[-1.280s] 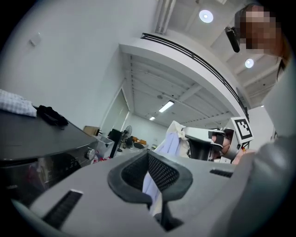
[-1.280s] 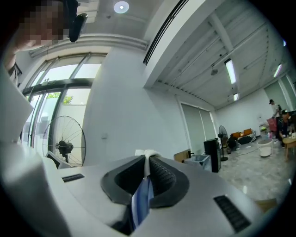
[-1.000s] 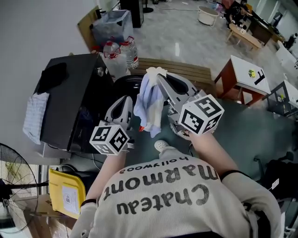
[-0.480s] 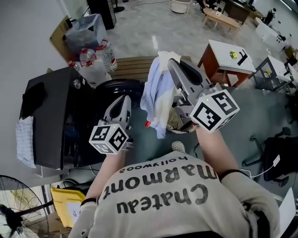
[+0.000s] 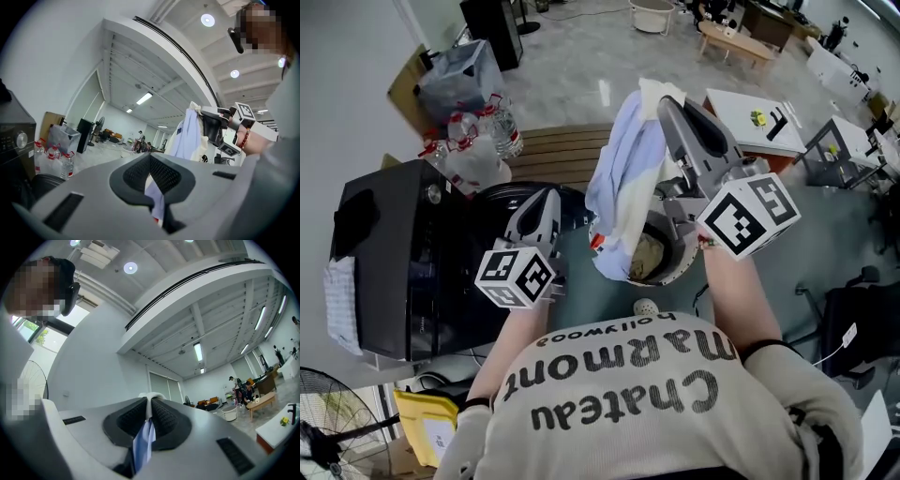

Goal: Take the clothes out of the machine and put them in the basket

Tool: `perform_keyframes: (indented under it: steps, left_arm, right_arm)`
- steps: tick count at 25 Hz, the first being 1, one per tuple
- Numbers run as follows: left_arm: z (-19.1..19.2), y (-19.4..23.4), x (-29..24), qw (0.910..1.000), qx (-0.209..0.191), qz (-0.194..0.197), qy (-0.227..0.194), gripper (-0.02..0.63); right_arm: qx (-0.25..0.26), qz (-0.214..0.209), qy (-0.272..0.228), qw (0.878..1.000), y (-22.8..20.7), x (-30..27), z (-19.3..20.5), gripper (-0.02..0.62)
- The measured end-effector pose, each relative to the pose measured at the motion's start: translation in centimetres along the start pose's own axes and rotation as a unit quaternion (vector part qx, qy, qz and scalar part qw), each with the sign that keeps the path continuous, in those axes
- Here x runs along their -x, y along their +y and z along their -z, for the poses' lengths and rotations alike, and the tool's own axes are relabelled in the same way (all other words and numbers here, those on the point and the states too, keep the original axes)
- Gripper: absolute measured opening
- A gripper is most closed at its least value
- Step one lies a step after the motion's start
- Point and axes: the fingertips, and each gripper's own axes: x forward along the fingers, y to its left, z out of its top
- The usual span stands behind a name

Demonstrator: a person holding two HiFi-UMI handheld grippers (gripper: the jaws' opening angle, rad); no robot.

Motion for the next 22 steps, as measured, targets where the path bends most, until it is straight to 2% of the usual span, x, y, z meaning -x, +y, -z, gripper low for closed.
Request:
perform_keyframes:
  steps: [9,15,22]
  left_arm:
    - [1.3,-0.2,-2.8,0.9998,-0.011,-0.005,-0.018,0.008]
    - [2.1,-4.5,-7.5,0.9993,-0.012,-0.03,-0.022,0.008]
    - [4.3,-7.0,-10.8,0.9986,-0.007,-0.049,-0.018,0.008]
  right_arm:
    - [0.011,-0.015,-0.016,1.0,-3.1,-0.5,0.2,0.044]
    - [-0.003,-0.026,-0.007,1.0,-10.2,0.9,-1.4,0.044]
    - [-0.014,-0.045,0.023,0.999,-14.9,1.4,0.9,0.044]
